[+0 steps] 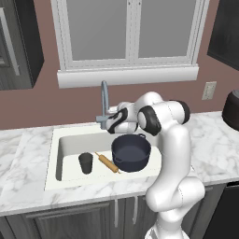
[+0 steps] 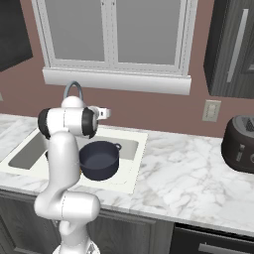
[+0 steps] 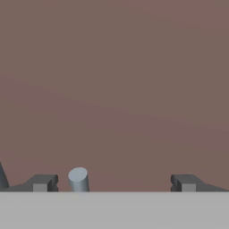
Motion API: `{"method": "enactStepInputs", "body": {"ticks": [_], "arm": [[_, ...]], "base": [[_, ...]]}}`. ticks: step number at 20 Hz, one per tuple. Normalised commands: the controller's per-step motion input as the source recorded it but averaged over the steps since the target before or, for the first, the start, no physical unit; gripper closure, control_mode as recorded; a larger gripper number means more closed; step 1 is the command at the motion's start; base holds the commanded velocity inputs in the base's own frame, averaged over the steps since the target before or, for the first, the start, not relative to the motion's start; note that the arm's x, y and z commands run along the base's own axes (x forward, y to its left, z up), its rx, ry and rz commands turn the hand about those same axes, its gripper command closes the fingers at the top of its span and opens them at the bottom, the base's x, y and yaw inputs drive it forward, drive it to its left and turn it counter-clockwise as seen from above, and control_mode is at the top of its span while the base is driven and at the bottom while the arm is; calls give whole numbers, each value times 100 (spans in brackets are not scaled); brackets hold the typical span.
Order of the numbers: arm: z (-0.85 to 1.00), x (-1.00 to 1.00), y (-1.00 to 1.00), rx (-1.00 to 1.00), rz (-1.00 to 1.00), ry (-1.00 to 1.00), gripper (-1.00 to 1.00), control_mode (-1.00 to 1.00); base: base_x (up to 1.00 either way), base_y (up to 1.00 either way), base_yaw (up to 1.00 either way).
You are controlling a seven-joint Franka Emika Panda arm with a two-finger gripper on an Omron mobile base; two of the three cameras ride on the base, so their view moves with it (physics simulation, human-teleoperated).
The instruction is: Pick the pot and glass cup and place them in the sink. Then turn on the water.
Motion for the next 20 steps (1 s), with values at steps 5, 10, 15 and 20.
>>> {"method": "enactStepInputs", "body": {"ticks": [5, 10, 15, 20], "arm": [[-7, 13, 0, 0, -2, 0, -100, -100], [-12, 6, 0, 0, -1, 0, -100, -100], [-14, 0, 0, 0, 0, 0, -100, -100], [-7, 0, 0, 0, 0, 0, -100, -100]], "base": [[0, 0, 0], [0, 0, 0], [0, 0, 0], [0, 0, 0]]}}
